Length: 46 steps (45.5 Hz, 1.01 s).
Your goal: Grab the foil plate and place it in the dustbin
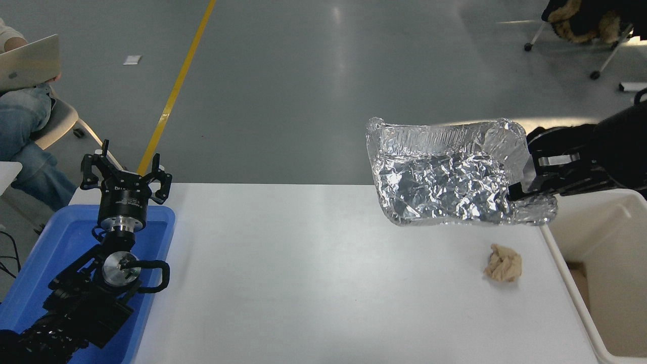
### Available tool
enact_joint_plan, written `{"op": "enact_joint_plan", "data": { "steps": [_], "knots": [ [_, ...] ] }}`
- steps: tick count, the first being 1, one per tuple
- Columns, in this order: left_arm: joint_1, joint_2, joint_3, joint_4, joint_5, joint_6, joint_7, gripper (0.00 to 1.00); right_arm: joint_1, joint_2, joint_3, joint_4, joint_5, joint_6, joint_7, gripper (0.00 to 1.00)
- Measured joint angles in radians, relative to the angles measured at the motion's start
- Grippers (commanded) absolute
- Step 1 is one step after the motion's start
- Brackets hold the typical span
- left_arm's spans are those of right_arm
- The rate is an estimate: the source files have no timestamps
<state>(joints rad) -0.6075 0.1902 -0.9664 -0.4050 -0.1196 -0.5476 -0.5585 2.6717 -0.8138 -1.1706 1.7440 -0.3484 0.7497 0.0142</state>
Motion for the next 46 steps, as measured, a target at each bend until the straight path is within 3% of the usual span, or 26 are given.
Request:
{"op": "enact_joint_plan", "data": {
  "steps": [20,46],
  "knots": [
    [0.0,0.0,0.0,0.0,0.0,0.001,-0.001,0.99,-0.132,0.022,-0.047,-0.026,-0.024,-0.029,-0.008,0.0],
    [0.0,0.0,0.0,0.0,0.0,0.0,-0.001,0.99,-0.9,0.028,0.051,-0.549,-0.058,-0.361,-0.01,0.0]
  ]
}}
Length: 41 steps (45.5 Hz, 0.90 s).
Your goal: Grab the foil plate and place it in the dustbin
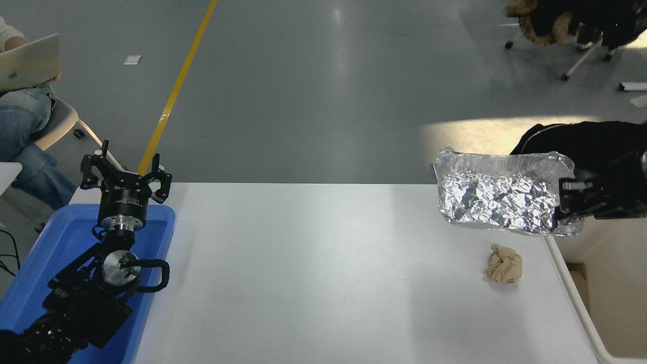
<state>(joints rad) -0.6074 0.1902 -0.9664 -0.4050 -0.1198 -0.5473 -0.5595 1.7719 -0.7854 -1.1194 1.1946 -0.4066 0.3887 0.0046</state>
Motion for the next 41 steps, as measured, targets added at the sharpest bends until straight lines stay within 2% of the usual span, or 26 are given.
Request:
{"op": "enact_joint_plan", "data": {
  "steps": [16,30,41],
  "knots": [
    [0.0,0.0,-0.001,0.0,0.0,0.0,0.0,0.99,-0.517,0.036,0.275,-0.505,0.089,-0.055,0.0,0.0],
    [0.0,0.0,-0.001,0.0,0.0,0.0,0.0,0.99,-0.871,0.173,0.416,-0.962,0.261,-0.068,0.0,0.0],
    [0.0,0.0,-0.001,0.0,0.0,0.0,-0.001,0.99,-1.032,0.251,0.449,-1.124,0.39,-0.14,-0.012,0.0]
  ]
}}
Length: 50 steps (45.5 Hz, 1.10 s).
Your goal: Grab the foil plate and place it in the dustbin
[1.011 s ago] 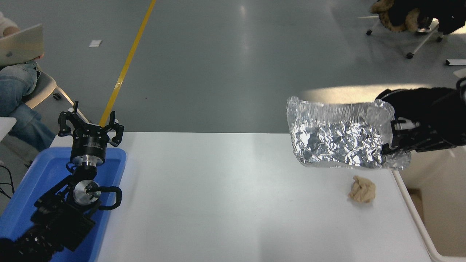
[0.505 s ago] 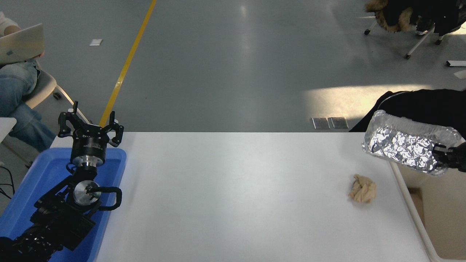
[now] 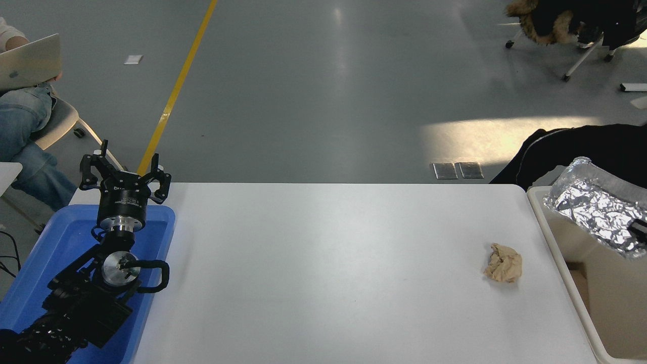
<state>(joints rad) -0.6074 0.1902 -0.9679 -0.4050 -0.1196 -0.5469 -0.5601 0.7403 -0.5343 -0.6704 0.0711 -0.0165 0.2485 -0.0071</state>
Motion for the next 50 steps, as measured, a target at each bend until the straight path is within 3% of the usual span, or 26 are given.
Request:
{"op": "enact_joint_plan", "data": {
  "steps": [2,6,13,18,34,50],
  "knots": [
    [0.0,0.0,0.0,0.0,0.0,0.0,0.0,0.99,-0.018,0.01,0.005,-0.011,0.018,-0.012,-0.004,0.0],
    [0.0,0.0,0.0,0.0,0.0,0.0,0.0,0.99,-0.047,0.025,0.012,-0.031,0.044,-0.032,-0.016,0.62],
    [0.0,0.0,0.0,0.0,0.0,0.0,0.0,0.99,-0.08,0.04,0.021,-0.048,0.074,-0.069,-0.028,0.94],
    [0.0,0.0,0.0,0.0,0.0,0.0,0.0,0.99,-0.09,0.045,0.027,-0.054,0.087,-0.091,-0.033,1.0],
    [-0.001,0.0,0.001,0.0,0.0,0.0,0.0,0.99,-0.052,0.046,0.038,-0.018,0.104,-0.106,-0.033,1.0],
    [-0.002,0.0,0.001,0.0,0.002,-0.001,0.002,0.99,0.213,-0.079,0.012,0.37,0.084,-0.109,-0.032,1.0]
  ]
}}
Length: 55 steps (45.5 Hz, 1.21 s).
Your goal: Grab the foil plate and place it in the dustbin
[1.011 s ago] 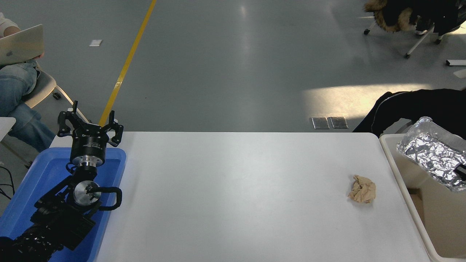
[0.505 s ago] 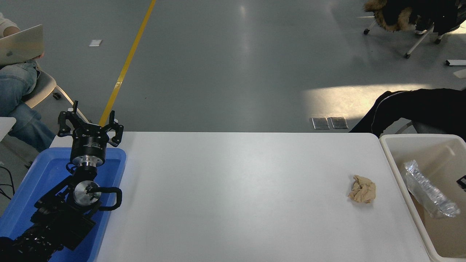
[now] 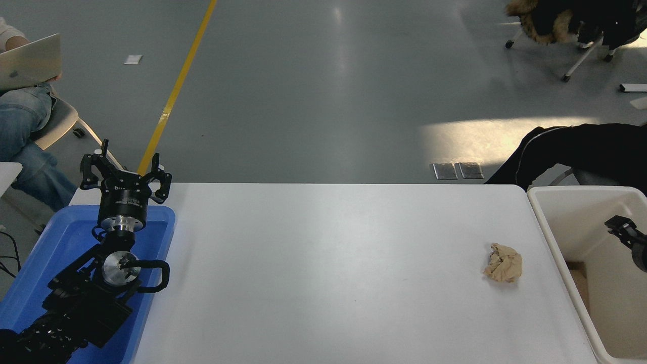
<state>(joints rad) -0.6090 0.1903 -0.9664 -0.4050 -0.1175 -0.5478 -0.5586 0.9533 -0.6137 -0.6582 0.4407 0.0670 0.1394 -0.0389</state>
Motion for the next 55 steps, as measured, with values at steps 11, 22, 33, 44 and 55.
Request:
{"op": "enact_joint_plan", "data": {
  "steps": [11,22,33,44,55],
  "knots": [
    [0.0,0.0,0.0,0.0,0.001,0.0,0.0,0.99,0.391,-0.109,-0.196,0.443,-0.162,0.022,0.0,1.0],
    [0.001,0.0,0.0,0.0,0.001,0.0,0.0,0.99,0.859,-0.141,-0.412,0.839,-0.252,0.102,0.002,1.0],
    [0.001,0.0,0.0,0.0,-0.001,0.0,0.0,0.99,1.248,-0.122,-0.512,1.107,-0.278,0.233,0.002,1.0],
    [0.001,0.0,0.0,0.0,-0.002,0.0,-0.001,0.99,1.497,-0.085,-0.533,1.22,-0.245,0.407,0.002,1.0],
    [0.001,0.0,-0.001,0.0,-0.003,0.001,-0.002,0.99,1.594,-0.018,-0.518,1.264,-0.155,0.51,0.001,1.0]
  ]
}}
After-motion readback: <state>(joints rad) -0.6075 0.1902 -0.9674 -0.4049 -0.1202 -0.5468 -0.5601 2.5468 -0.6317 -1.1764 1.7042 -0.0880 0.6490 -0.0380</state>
